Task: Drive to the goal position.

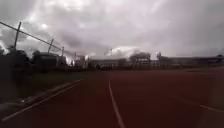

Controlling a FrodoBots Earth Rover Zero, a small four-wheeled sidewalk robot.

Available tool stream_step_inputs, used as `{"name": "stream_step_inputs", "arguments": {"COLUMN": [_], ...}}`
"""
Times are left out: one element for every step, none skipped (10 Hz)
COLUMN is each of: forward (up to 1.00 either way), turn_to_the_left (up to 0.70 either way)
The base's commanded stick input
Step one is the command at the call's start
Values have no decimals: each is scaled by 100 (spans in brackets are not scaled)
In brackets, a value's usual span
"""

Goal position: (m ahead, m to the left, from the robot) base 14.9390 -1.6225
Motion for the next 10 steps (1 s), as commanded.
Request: {"name": "stream_step_inputs", "arguments": {"forward": [50, 50, 50, 50, 50, 50, 50, 50, 50, 50], "turn_to_the_left": [0, 0, 0, 0, 0, 0, 0, 0, 0, 0]}}
